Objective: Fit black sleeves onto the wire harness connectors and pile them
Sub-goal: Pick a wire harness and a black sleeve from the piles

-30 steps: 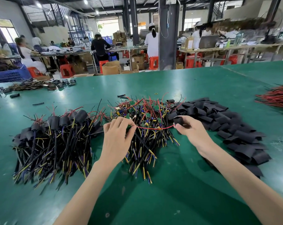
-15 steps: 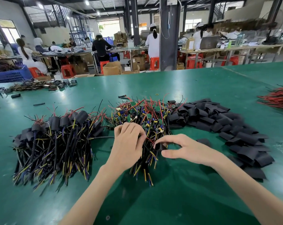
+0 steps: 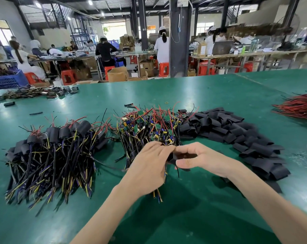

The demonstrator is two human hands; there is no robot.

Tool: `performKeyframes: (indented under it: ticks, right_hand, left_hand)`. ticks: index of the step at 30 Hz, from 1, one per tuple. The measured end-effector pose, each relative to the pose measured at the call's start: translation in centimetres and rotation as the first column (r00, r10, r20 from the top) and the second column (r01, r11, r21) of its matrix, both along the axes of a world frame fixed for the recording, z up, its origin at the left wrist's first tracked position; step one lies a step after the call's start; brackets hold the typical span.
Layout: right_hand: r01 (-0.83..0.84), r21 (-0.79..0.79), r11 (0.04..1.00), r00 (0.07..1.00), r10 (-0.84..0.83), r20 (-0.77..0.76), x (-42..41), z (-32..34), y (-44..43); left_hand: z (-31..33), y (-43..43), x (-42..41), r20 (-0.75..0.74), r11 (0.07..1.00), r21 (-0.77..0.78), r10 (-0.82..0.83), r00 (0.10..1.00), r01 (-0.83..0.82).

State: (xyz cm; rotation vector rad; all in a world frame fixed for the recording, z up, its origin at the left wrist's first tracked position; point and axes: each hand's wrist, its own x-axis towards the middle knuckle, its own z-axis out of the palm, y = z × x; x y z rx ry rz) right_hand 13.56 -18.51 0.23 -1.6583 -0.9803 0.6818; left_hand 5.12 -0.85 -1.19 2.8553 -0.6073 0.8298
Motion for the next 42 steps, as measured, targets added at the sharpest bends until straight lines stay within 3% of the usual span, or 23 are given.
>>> performKeyframes:
  ticks: [4,6,16,24,30,33,42]
  right_hand:
    - [0.011,0.034,0.999,0.999,-0.009,-0.045,-0.1,0.4,-0.2]
    - [0.011,0.039,0.999,0.999,-0.009,-0.043,-0.1,0.5,-0.3]
    - [-0.014,0.03,0.999,0.995,0.017,-0.099,0.4,0.5,-0.9]
    - [0.01,0.025,1.0,0.999,-0.009,-0.053,0.6,-0.2,-0.3]
    - [0.275,0.011,0.961,0.941,-0.272,0.2,1.2,-0.7,0.0]
    - [0.304,0.003,0.953,0.908,-0.29,0.302,1.2,-1.0,0.3]
    - [0.278,0.039,0.96,0.91,-0.276,0.31,0.4,-0.6,0.7]
  left_hand:
    - [-0.2,0.2,-0.2,-0.224,0.939,-0.343,-0.044,0.974,-0.036]
    - [-0.4,0.7,-0.1,-0.233,0.909,-0.416,-0.074,0.97,-0.031]
    - [-0.6,0.9,0.0,-0.157,0.946,-0.296,0.085,0.984,-0.129]
    - [-0.6,0.8,0.1,-0.101,0.9,-0.434,-0.003,0.995,-0.041]
    - [0.0,1.5,0.0,0.05,0.799,-0.589,0.182,0.982,-0.118]
    - [0.2,1.3,-0.1,0.099,0.776,-0.627,0.174,0.98,-0.074]
    - [-0.1,0.9,-0.1,0.029,0.836,-0.545,0.097,0.995,-0.066]
